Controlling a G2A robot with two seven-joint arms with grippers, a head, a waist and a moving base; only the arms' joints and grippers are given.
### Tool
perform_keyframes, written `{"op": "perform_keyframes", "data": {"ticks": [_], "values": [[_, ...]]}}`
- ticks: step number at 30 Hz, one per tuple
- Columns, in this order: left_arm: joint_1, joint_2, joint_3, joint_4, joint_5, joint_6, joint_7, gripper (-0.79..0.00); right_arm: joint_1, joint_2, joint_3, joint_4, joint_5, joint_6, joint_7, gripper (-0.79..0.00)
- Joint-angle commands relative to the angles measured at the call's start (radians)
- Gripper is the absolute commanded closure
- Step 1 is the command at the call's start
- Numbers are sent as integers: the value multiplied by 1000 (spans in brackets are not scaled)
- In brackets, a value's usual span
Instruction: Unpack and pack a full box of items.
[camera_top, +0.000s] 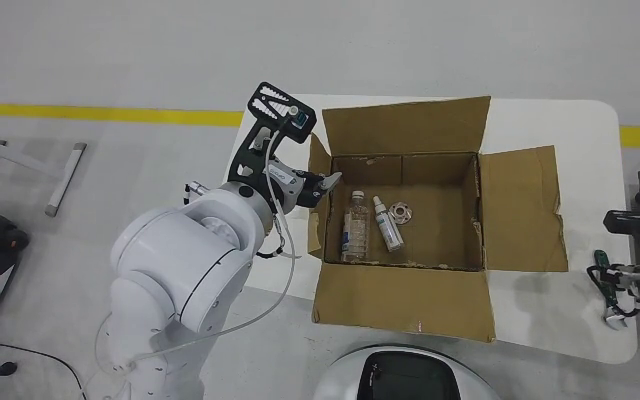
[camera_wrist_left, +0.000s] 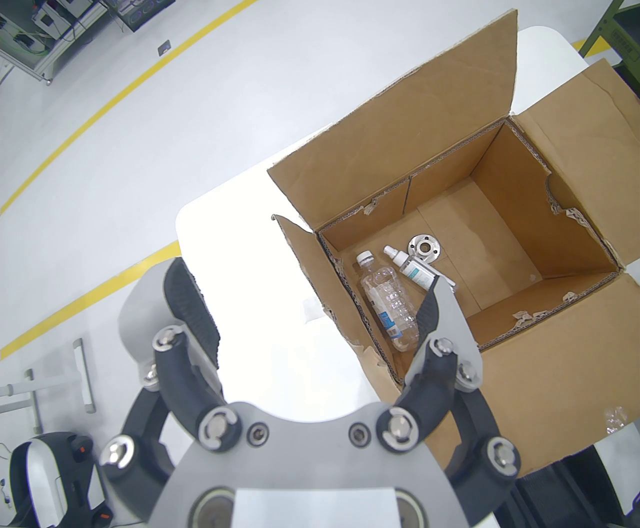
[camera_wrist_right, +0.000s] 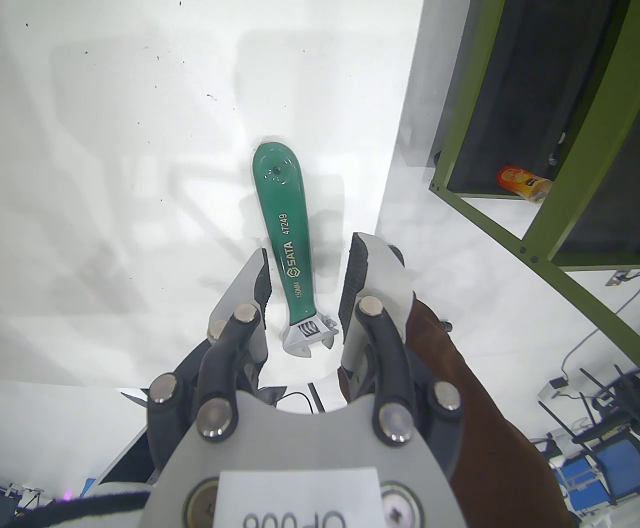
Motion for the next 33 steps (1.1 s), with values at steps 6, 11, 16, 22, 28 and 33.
{"op": "perform_keyframes", "data": {"ticks": [6, 11, 16, 22, 28, 33], "values": [[0, 0, 0, 0, 0, 0, 0, -785, 3, -1, -9, 24, 11, -9, -17, -329], [0, 0, 0, 0, 0, 0, 0, -785, 13, 0, -15, 44, 16, -16, -25, -302], [0, 0, 0, 0, 0, 0, 0, -785, 23, 0, -19, 48, 27, -21, -29, -108], [0, 0, 0, 0, 0, 0, 0, -785, 29, 1, 4, 18, 53, -14, -36, 0], [0, 0, 0, 0, 0, 0, 0, -785, 48, 1, 149, -94, 206, 25, -61, 0], [0, 0, 0, 0, 0, 0, 0, -785, 91, 0, 315, -228, 454, 29, -67, 0]]}}
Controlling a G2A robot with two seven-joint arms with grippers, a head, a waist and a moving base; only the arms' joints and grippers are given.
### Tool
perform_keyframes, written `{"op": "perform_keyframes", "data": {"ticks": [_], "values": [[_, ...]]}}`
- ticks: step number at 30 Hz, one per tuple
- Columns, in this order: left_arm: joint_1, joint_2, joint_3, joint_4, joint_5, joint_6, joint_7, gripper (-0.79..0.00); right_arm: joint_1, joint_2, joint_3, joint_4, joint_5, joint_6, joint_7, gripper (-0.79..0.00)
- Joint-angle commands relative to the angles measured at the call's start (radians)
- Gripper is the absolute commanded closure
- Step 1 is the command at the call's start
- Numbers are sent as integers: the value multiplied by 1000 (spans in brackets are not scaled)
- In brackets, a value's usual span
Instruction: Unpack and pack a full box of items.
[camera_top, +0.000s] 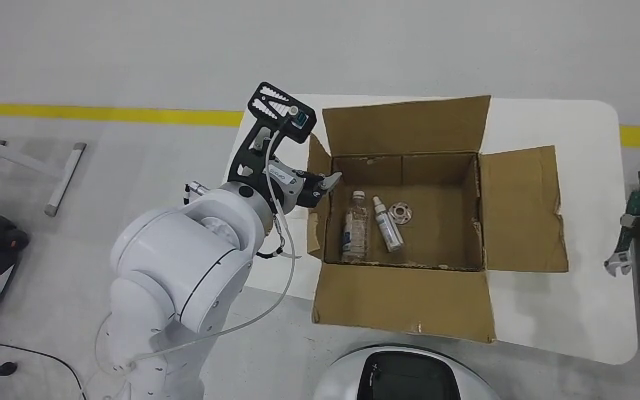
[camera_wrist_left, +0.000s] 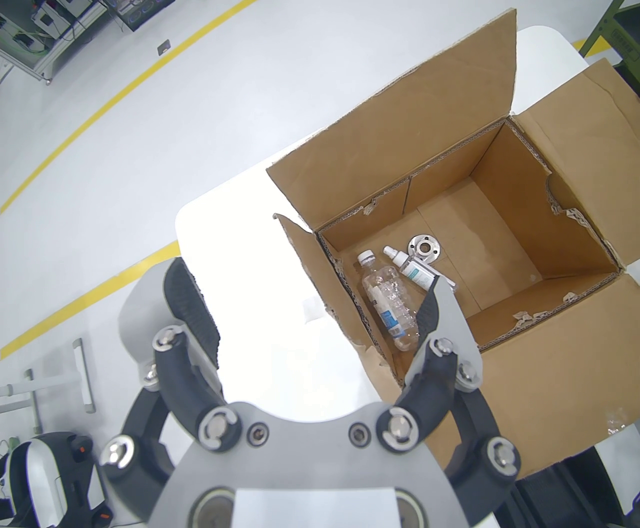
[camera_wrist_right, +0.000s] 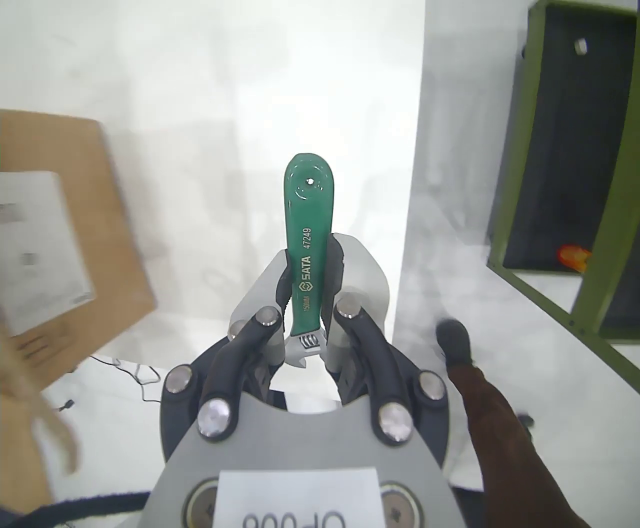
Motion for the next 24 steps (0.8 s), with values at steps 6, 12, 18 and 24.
{"op": "perform_keyframes", "data": {"ticks": [6, 12, 18, 24], "values": [[0, 0, 0, 0, 0, 0, 0, -785, 66, 10, 67, -126, 331, -35, 39, 0], [0, 0, 0, 0, 0, 0, 0, -785, 144, 32, -95, -188, 390, 3, 42, 0], [0, 0, 0, 0, 0, 0, 0, -785, 265, 46, -386, -138, 328, 112, -14, 0], [0, 0, 0, 0, 0, 0, 0, -785, 426, 36, -699, 14, 214, 248, -113, 0]]}}
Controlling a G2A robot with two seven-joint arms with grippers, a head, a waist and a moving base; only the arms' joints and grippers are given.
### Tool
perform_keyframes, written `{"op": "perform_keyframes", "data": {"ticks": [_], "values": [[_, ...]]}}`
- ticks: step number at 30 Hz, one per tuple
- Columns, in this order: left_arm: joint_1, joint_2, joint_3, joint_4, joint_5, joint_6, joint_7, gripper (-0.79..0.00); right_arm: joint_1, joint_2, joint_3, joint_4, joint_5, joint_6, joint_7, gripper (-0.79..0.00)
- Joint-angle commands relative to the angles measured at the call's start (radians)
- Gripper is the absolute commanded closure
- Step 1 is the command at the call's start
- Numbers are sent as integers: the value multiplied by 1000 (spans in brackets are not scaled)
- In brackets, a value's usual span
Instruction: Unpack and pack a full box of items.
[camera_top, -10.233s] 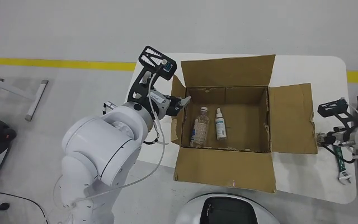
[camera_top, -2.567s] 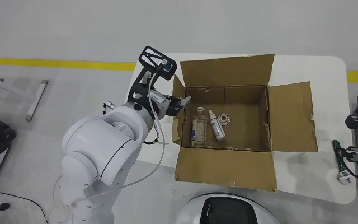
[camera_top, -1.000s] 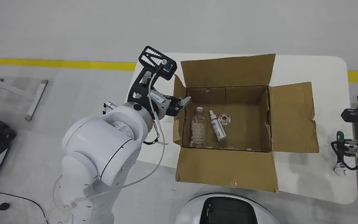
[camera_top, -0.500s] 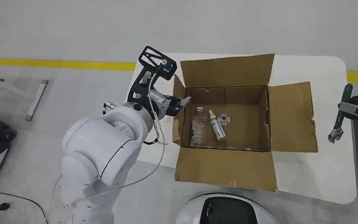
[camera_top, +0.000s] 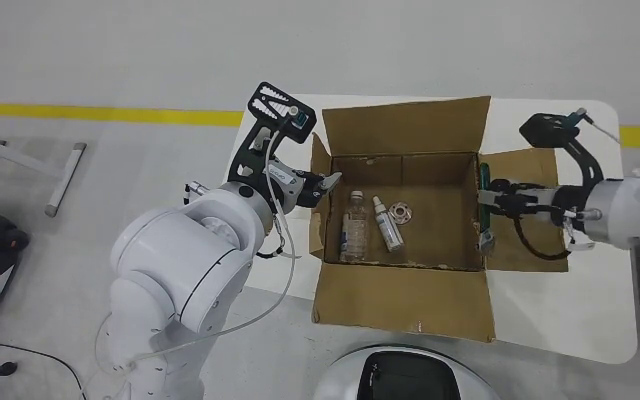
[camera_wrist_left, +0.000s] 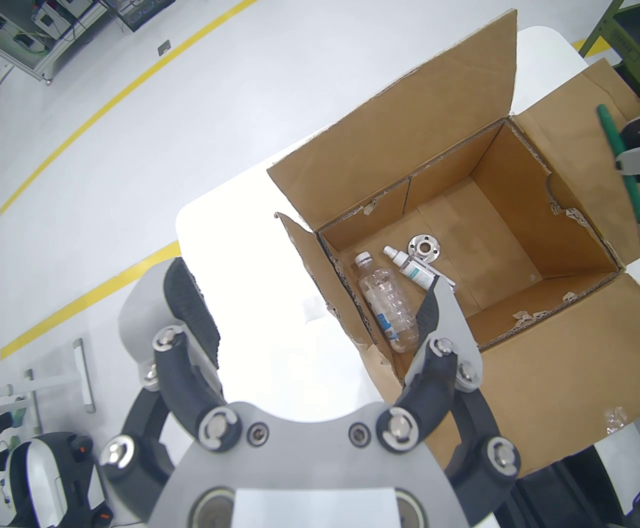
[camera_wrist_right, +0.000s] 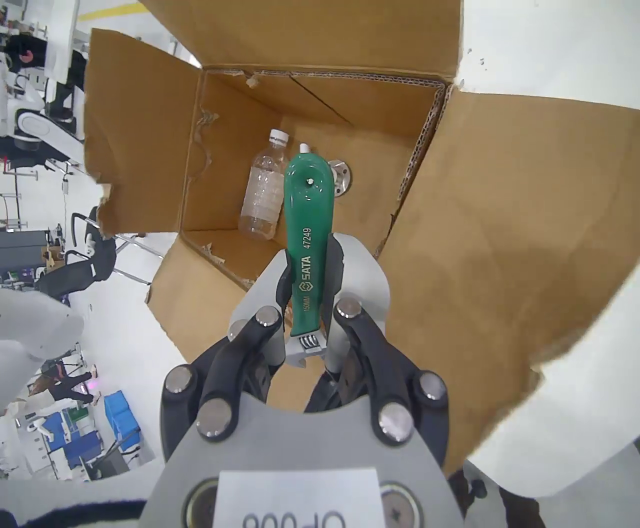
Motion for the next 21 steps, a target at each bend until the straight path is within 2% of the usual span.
{"op": "perform_keyframes", "data": {"ticks": [1, 9, 15, 18, 19, 21], "values": [[0, 0, 0, 0, 0, 0, 0, -785, 59, -8, -119, 68, -21, 33, -32, 0], [0, 0, 0, 0, 0, 0, 0, -785, 227, -44, -436, 236, -174, 135, -134, 0], [0, 0, 0, 0, 0, 0, 0, -785, 299, -70, -590, 320, -257, 165, -164, 0], [0, 0, 0, 0, 0, 0, 0, -785, 324, -80, -636, 360, -274, 171, -170, -99], [0, 0, 0, 0, 0, 0, 0, -785, 330, -82, -647, 370, -281, 175, -173, -160], [0, 0, 0, 0, 0, 0, 0, -785, 341, -86, -661, 386, -271, 170, -169, -206]]}}
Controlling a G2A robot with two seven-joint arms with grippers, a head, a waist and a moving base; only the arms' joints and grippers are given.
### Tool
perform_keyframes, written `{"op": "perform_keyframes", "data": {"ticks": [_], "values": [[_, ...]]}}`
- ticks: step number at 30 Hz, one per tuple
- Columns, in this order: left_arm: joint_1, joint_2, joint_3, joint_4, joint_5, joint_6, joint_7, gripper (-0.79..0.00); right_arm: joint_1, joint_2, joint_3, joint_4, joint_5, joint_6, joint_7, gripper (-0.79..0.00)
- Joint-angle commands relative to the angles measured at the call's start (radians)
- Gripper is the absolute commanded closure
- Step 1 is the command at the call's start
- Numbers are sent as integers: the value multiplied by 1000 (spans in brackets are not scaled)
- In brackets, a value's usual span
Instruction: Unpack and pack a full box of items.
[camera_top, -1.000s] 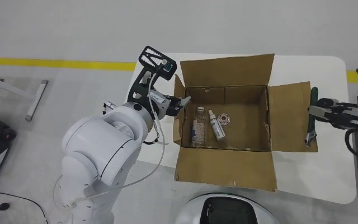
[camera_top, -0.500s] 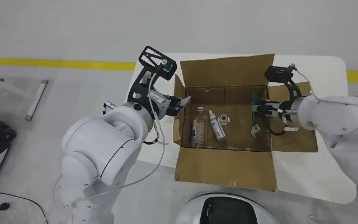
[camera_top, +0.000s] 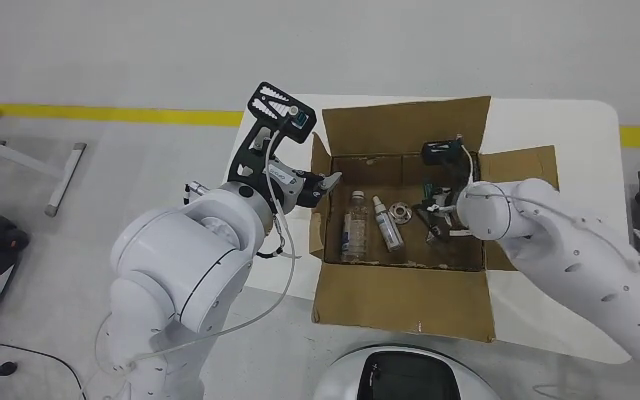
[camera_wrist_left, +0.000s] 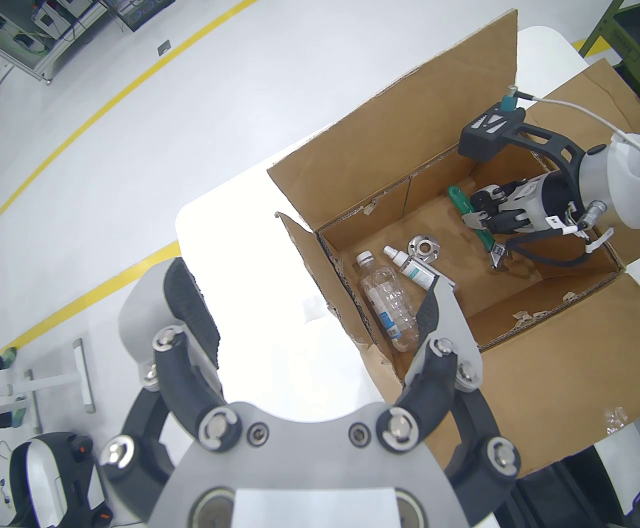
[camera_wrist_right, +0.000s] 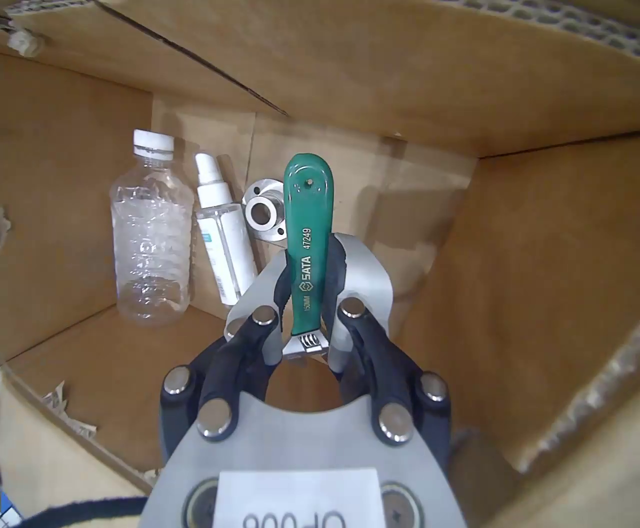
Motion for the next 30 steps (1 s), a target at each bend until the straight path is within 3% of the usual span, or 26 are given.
{"op": "perform_keyframes", "data": {"ticks": [1, 3, 4, 5, 9, 10, 12, 14, 16, 17, 25, 30], "values": [[0, 0, 0, 0, 0, 0, 0, -785, 12, -3, -10, 15, 6, -5, 6, -271], [0, 0, 0, 0, 0, 0, 0, -785, 20, -4, -15, 22, 9, -7, 7, -339], [0, 0, 0, 0, 0, 0, 0, -785, 23, -4, -14, 23, 10, -9, 9, -502], [0, 0, 0, 0, 0, 0, 0, -785, 26, -3, -10, 20, 15, -12, 12, -582], [0, 0, 0, 0, 0, 0, 0, -785, 21, 8, 50, -35, 73, -27, 27, -471], [0, 0, 0, 0, 0, 0, 0, -785, 17, 14, 87, -68, 104, -36, 36, -409], [0, 0, 0, 0, 0, 0, 0, -785, -7, 33, 181, -137, 143, -53, 53, -363], [0, 0, 0, 0, 0, 0, 0, -785, -50, 54, 306, -209, 197, -76, 76, -252], [0, 0, 0, 0, 0, 0, 0, -785, -105, 75, 463, -271, 256, -103, 102, -34], [0, 0, 0, 0, 0, 0, 0, -785, -136, 84, 547, -293, 291, -125, 113, 0], [0, 0, 0, 0, 0, 0, 0, -785, -436, 112, 1131, -264, 478, -268, 114, 0], [0, 0, 0, 0, 0, 0, 0, -785, -590, 102, 1308, -99, 614, -344, 106, 0]]}}
